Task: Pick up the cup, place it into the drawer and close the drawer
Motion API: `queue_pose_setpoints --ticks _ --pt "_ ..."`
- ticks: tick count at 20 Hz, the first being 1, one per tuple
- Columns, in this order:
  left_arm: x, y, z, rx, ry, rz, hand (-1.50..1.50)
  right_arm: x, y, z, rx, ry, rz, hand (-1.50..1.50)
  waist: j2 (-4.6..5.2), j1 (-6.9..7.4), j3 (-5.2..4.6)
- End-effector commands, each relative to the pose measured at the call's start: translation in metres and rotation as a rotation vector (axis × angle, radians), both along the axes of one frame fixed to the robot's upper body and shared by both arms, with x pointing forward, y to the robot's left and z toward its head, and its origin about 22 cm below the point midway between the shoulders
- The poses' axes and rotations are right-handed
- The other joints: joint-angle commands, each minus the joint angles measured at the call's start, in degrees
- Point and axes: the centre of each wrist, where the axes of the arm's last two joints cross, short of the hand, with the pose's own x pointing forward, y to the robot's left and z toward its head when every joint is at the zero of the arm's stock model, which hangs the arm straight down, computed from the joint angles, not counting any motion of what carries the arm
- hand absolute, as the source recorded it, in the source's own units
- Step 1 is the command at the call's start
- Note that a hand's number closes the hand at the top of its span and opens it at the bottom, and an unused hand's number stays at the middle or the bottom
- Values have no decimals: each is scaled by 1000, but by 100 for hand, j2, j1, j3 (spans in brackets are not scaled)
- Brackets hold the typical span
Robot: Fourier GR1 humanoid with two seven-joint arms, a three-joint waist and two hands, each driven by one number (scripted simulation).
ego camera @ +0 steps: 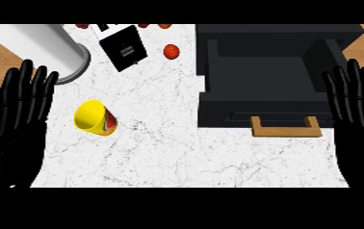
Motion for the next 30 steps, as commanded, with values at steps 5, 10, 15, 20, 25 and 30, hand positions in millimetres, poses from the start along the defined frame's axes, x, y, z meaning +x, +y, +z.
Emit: queue_pose_setpoints --ticks 5,10,15,20,25,30 --pt "0 10 6 25 40 -67 -150 -1 -17 3 -18 -8 -20 -150 35 -52 -89" --pt "13 15 -9 -213 206 -89 -150 6 -9 22 -125 59 35 -150 36 -50 -91" --pt "14 41 -45 -237 237 -42 -150 12 -1 4 -117 53 24 -150 40 -48 -90" --pt "15 51 -66 -227 272 13 -150 18 1 4 -130 56 25 -150 40 -50 -91" --pt "20 54 -96 -183 313 126 -150 19 -19 -8 -142 59 50 -150 43 -66 -89" --pt "24 69 -128 -164 358 194 -150 23 -14 -10 -129 49 24 -150 44 -60 -90"
